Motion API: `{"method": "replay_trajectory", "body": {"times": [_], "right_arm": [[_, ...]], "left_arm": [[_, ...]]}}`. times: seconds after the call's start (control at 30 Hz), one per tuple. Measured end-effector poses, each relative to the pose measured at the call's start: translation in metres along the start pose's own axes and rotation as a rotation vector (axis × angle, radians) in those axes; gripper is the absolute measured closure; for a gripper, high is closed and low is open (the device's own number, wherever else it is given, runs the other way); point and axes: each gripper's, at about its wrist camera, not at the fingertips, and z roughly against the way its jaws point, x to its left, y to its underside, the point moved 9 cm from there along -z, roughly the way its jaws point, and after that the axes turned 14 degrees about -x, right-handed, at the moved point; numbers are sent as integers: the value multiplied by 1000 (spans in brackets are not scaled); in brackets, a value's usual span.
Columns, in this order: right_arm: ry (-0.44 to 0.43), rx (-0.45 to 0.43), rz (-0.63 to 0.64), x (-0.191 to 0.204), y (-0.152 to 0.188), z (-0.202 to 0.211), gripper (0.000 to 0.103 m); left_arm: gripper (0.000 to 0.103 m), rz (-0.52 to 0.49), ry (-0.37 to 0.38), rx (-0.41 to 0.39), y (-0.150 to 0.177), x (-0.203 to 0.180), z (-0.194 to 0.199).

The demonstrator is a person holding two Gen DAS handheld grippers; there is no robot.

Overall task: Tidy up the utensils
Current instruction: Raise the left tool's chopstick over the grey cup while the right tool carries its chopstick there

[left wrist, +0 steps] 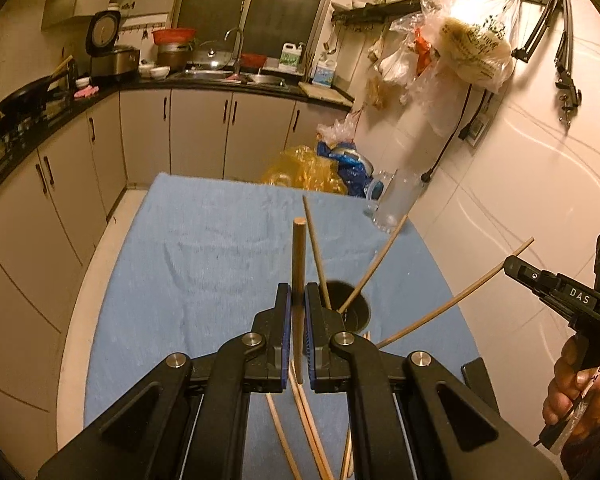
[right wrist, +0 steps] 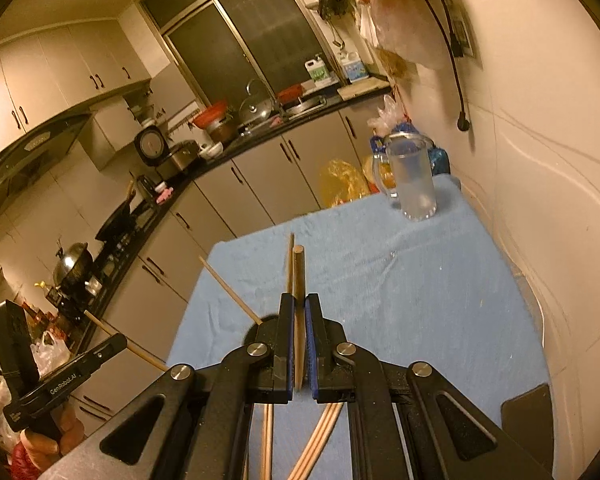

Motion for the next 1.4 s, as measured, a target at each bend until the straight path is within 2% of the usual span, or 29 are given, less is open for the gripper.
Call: {"method": "replay_trajectory", "body": {"times": [0.37,0.6,1.23,1.4], "right_arm": [[-25,-68,-4,9,-46,8,98],[-47,-51,-6,22,-51,-9,98],[-25,167,13,14,7,-89,98],[-10,219,1,10,23,-111,97]], "left_arm": [[97,-5,19,-90,-57,-9,9],[97,-2,45,-92,-73,-20,-11],[97,-3,30,144,-3,-31,-100],[97,5,18,177,10,-26,-113]]}}
